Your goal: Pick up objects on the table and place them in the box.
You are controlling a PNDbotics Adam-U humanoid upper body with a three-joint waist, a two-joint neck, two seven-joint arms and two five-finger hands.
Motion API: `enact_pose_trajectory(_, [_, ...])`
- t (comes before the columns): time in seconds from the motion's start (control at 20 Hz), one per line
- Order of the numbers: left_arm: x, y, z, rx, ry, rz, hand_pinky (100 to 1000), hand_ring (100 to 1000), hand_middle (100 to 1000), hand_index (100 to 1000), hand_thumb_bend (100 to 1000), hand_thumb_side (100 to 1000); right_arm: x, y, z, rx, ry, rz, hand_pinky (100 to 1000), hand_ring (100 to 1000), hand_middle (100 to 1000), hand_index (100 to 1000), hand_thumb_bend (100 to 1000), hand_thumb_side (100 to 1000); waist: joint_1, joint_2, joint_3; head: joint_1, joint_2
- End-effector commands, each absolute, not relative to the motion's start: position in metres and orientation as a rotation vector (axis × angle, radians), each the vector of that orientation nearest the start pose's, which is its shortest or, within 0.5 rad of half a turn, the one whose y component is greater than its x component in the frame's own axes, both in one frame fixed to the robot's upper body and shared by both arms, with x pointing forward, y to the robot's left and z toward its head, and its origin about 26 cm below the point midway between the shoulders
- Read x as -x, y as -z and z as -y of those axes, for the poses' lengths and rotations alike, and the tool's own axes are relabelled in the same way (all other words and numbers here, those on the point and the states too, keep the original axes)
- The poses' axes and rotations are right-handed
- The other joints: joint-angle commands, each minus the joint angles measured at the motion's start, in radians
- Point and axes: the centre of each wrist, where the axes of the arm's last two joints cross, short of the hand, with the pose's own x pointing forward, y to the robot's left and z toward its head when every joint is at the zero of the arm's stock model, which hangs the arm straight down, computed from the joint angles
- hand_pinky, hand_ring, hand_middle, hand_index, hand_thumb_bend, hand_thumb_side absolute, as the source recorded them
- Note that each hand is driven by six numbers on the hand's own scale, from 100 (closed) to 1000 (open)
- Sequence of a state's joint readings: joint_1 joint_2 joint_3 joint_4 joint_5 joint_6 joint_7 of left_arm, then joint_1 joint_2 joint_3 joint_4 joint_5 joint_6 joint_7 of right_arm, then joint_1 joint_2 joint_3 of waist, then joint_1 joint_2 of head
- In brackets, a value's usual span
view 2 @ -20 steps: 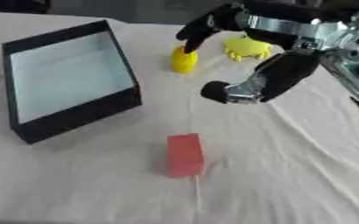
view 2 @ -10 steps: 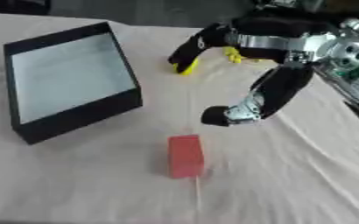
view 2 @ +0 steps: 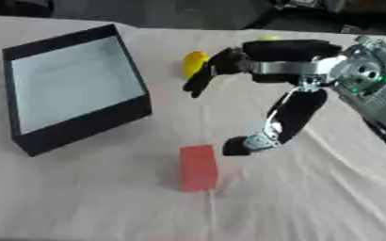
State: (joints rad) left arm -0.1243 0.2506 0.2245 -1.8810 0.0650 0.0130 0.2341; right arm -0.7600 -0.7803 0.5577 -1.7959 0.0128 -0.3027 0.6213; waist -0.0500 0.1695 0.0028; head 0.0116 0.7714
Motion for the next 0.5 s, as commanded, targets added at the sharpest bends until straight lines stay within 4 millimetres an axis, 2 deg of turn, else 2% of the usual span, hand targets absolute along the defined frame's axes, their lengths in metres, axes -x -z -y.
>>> enact_pose_trajectory(0.05, [-0.287, -0.141, -0.333, -0.445, -0.157, 2.045, 862, 744, 768, 797, 156, 853, -0.343, -0.254, 0.211, -0.003, 2.634, -2.322, 903, 823, 756, 899, 500, 481, 0.007, -0.007, -0.003, 0.001, -0.001])
enact_pose_trajectory(0.2, [-0.287, -0.140, -0.333, -0.440, -0.153, 2.043, 862, 745, 768, 797, 156, 854, -0.344, -0.251, 0.212, -0.046, 2.636, -2.325, 901, 822, 755, 897, 503, 459, 0.010, -0.004, -0.004, -0.004, -0.001])
enact_pose_trajectory(0.3, [-0.288, -0.140, -0.332, -0.434, -0.152, 2.045, 862, 745, 768, 797, 157, 854, -0.345, -0.247, 0.213, -0.074, 2.638, -2.346, 901, 820, 754, 895, 482, 412, 0.012, -0.002, -0.002, -0.009, -0.001])
enact_pose_trajectory(0.5, [-0.289, -0.140, -0.330, -0.423, -0.146, 2.044, 862, 745, 769, 797, 157, 856, -0.347, -0.237, 0.214, -0.156, 2.618, -2.380, 899, 822, 757, 894, 483, 413, 0.017, 0.000, 0.003, -0.018, -0.001])
